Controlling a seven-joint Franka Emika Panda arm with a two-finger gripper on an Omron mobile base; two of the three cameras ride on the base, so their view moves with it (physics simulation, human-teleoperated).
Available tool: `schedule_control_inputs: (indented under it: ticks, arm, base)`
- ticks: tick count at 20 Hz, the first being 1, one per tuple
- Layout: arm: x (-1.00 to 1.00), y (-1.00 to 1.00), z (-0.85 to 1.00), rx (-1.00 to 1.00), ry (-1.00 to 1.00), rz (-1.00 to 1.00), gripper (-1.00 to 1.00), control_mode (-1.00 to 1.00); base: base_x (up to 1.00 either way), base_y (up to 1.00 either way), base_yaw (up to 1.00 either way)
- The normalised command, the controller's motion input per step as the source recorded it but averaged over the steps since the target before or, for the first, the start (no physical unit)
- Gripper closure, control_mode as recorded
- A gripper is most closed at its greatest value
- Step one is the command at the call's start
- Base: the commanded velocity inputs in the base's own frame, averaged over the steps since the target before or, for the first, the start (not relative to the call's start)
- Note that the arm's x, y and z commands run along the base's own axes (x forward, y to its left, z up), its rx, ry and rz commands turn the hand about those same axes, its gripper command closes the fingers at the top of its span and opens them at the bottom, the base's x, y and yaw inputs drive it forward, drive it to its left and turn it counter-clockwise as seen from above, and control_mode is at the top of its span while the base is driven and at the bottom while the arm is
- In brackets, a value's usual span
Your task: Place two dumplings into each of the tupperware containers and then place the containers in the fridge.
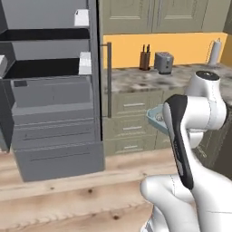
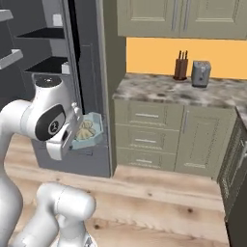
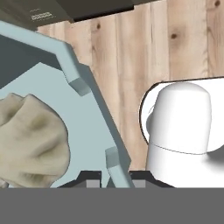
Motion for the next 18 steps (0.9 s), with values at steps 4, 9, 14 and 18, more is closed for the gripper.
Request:
schedule_control_inputs:
  ticks: [4, 9, 14, 18]
  arm:
    - [0.0, 0.0, 0.0, 0.0, 0.0, 0.0, 1.0, 1.0]
    - [0.0, 0.0, 0.0, 0.0, 0.0, 0.0, 1.0, 1.0]
    - [0.0, 0.0, 0.0, 0.0, 0.0, 0.0, 1.0, 1.0]
    - [0.0, 0.0, 0.0, 0.0, 0.0, 0.0, 1.0, 1.0]
  base:
    - [0.9, 1.0, 0.0]
    - [0.45, 1.0, 0.0]
    - [0.22, 0.86, 0.0]
    - [0.98, 0.29, -0.06]
